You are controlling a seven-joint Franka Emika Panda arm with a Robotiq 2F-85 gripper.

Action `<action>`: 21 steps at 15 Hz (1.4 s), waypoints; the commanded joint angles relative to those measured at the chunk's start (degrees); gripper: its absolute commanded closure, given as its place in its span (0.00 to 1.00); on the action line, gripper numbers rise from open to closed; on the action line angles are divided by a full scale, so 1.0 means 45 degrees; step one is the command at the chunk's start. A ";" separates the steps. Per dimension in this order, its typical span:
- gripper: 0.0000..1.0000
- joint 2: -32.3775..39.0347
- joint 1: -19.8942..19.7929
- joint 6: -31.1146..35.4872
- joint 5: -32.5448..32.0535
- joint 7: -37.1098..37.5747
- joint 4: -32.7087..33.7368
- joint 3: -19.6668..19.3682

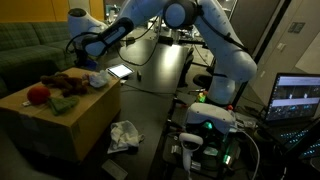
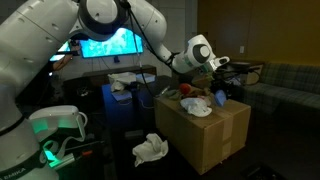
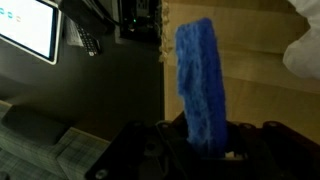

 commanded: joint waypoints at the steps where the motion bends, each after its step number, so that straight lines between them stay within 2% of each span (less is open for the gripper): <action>1: 0.97 0.0900 -0.0053 0.0462 0.0529 -0.1005 0.1268 0.0304; 9: 0.94 0.1291 -0.0253 0.0252 0.1765 -0.3133 0.1684 0.1284; 10: 0.89 0.1349 -0.0245 0.0202 0.1844 -0.3293 0.1726 0.1331; 11: 0.63 0.1315 -0.0300 0.0163 0.1993 -0.3531 0.1678 0.1462; 13: 0.55 0.1206 -0.0307 0.0159 0.2156 -0.3777 0.1546 0.1566; 20: 0.02 0.0187 0.0055 0.0198 0.1991 -0.3487 0.0609 0.1351; 21: 0.00 -0.0091 0.0035 -0.0101 0.2089 -0.3487 0.0386 0.1408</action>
